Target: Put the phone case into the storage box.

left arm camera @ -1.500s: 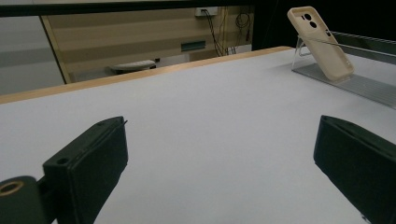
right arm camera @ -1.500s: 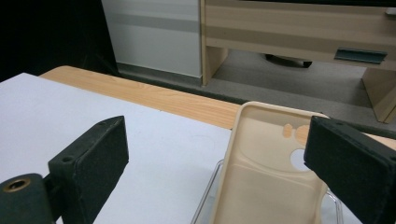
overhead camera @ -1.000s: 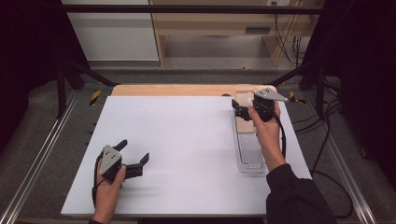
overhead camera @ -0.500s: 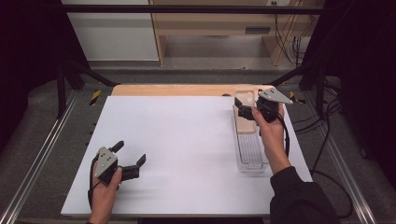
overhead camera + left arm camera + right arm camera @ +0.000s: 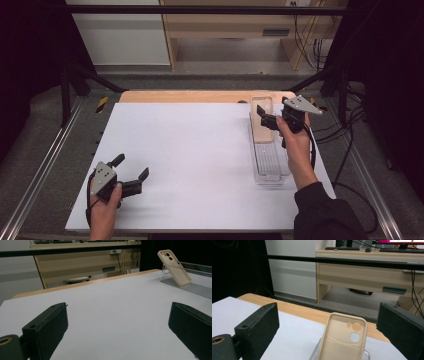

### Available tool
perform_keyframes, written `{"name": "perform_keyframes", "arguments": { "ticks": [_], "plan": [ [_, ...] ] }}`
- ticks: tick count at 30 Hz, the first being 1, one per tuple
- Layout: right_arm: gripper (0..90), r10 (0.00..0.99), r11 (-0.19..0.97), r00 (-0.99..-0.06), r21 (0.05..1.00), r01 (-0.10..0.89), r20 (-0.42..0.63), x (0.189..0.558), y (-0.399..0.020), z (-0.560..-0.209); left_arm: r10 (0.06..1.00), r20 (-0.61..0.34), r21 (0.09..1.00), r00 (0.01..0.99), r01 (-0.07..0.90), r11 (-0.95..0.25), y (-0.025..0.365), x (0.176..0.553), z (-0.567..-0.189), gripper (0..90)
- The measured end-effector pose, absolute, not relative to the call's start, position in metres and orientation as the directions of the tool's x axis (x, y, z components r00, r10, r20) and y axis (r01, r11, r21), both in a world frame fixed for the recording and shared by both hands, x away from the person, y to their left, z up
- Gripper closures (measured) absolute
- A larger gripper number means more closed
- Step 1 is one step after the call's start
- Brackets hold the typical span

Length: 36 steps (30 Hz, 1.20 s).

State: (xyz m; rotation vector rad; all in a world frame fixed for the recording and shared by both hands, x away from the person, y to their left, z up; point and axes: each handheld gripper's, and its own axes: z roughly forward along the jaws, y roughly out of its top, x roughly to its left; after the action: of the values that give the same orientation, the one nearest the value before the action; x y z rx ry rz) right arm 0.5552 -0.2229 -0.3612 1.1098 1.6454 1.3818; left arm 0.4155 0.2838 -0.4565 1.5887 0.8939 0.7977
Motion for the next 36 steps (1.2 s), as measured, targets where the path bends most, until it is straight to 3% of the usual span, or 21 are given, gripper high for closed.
{"name": "perform_keyframes", "arguments": {
  "ticks": [36],
  "plan": [
    [4.3,0.928,0.014,-0.369,0.990,0.139,0.038,0.525,-0.273,-0.353,0.867,0.061,0.981,0.495,0.133,-0.145,0.285,0.414,-0.458,2.5]
  ]
}}
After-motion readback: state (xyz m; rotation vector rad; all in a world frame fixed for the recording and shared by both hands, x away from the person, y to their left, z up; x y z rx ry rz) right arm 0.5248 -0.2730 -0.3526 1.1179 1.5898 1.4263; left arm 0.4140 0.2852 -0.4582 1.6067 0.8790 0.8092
